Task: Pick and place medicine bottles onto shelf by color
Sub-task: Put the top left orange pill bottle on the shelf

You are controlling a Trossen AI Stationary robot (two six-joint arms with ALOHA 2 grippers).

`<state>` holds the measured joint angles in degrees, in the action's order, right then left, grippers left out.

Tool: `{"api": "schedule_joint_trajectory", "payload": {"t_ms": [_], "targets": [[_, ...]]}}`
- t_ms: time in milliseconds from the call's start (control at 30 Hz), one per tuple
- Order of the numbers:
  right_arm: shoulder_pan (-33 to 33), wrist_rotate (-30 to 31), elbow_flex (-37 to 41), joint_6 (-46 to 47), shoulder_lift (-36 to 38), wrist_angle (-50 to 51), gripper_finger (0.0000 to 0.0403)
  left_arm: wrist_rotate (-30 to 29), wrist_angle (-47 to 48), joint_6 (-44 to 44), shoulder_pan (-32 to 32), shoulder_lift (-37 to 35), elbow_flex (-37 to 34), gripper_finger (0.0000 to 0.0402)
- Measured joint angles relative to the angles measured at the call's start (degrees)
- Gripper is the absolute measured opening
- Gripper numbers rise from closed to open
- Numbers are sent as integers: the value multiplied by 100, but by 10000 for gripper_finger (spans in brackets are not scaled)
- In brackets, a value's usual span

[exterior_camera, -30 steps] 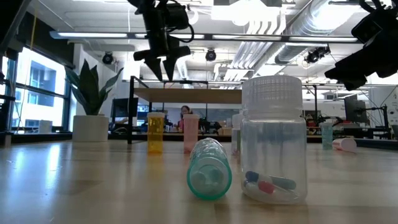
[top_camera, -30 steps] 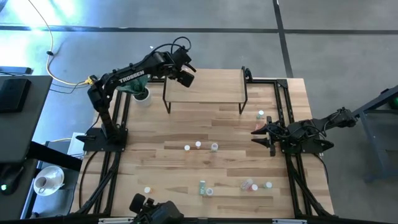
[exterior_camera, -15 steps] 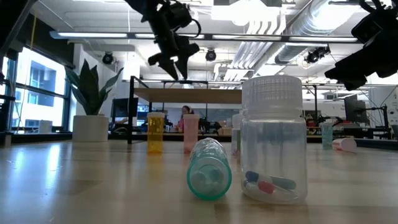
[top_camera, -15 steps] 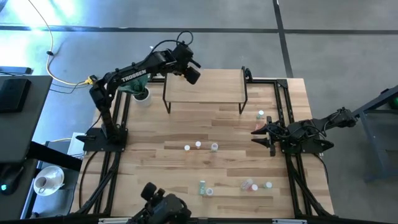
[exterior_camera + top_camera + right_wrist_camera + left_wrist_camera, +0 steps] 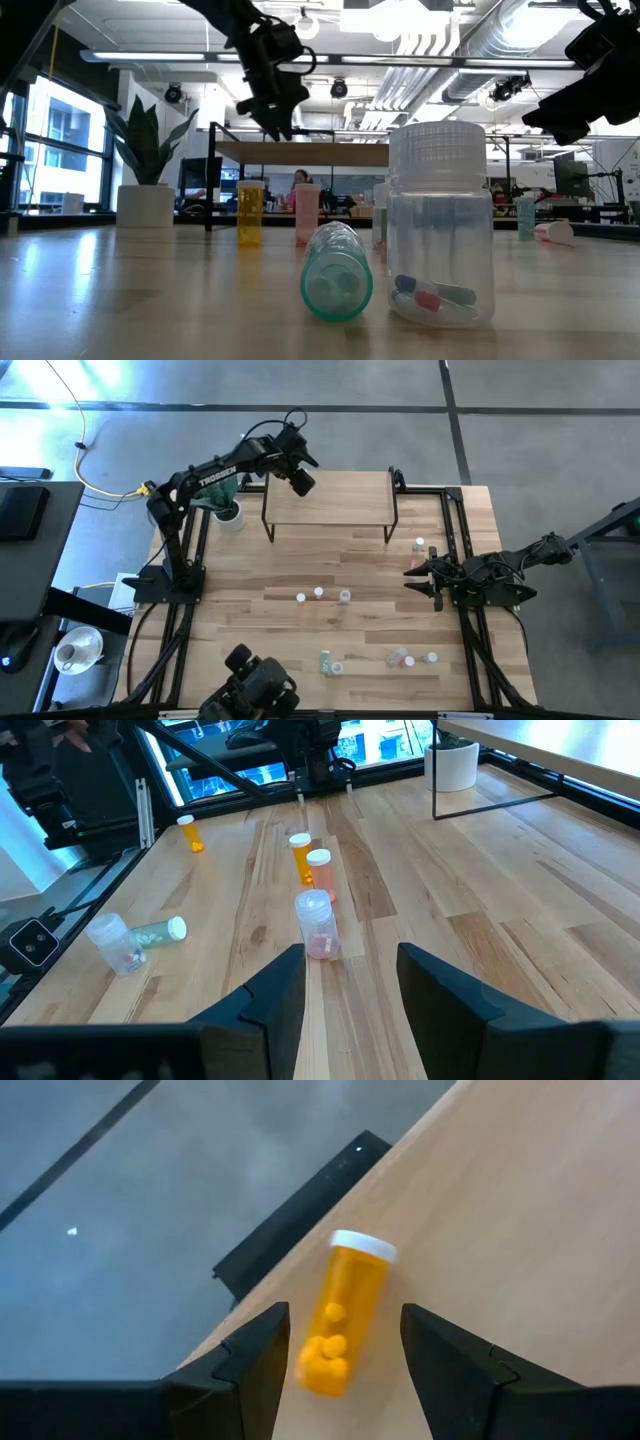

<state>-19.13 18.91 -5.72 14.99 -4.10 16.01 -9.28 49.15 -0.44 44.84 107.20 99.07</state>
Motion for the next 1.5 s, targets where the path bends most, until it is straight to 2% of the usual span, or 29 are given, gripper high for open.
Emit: {"api": "schedule_joint_trajectory", "payload": {"t_ms": [633,967,1100,1500], "targets": [[2,-2,0,0,0,0,149,-188,61,215,-20,444,13,180],[2,-2,0,0,0,0,149,-117,154,217,-73,429,13,88],[2,-2,0,0,-2,0,149,97,247,174,-68,346,-5,70],[2,-2,0,0,0,0,149,1377,295,58,-256,-357,-17,81]]}}
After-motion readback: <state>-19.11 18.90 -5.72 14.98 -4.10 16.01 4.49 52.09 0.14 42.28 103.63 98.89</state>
